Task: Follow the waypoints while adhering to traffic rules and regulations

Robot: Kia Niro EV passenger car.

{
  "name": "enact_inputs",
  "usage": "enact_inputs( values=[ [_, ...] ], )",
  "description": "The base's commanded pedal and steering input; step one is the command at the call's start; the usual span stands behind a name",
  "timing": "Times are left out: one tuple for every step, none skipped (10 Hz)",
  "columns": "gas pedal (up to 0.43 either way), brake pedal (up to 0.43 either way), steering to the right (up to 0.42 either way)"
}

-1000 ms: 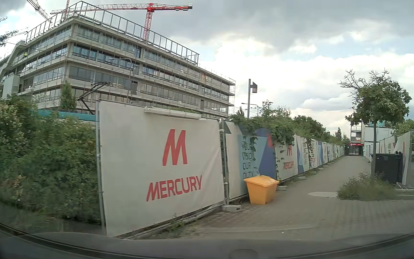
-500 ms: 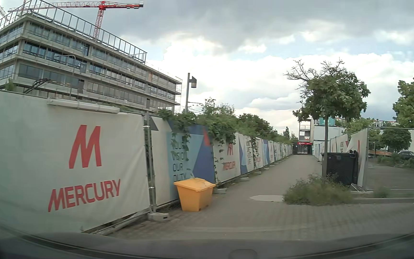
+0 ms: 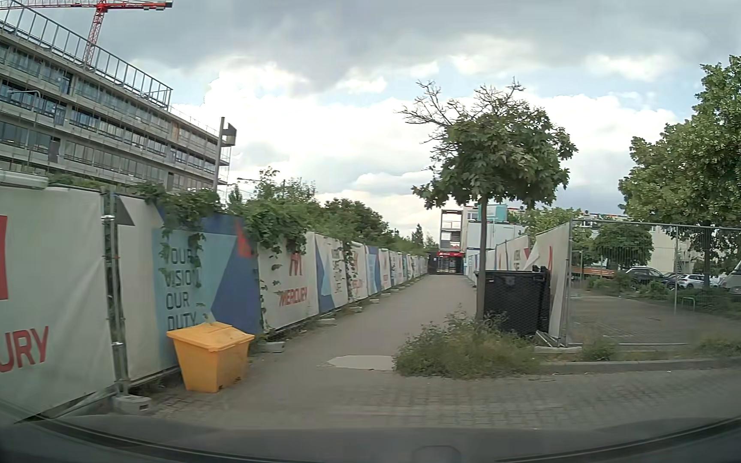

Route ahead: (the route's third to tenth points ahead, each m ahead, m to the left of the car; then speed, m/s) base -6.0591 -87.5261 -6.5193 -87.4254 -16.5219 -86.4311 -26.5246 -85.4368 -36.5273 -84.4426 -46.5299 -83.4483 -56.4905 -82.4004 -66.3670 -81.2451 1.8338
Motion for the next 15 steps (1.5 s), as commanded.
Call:
enact_inputs(
  values=[
    [0.0, 0.037, 0.853],
    [0.008, 0.037, 0.858],
    [0.02, 0.037, 0.863],
    [0.047, 0.037, 0.87],
    [0.079, 0.037, 0.875],
    [0.079, 0.037, 0.879],
    [0.079, 0.037, 0.885],
    [0.079, 0.037, 0.893],
    [0.079, 0.037, 0.9],
    [0.079, 0.037, 0.905],
    [0.079, 0.037, 0.911],
    [0.079, 0.037, 0.922],
    [0.079, 0.037, 0.933],
    [0.079, 0.037, 0.943],
    [0.079, 0.037, 0.95]
  ],
)
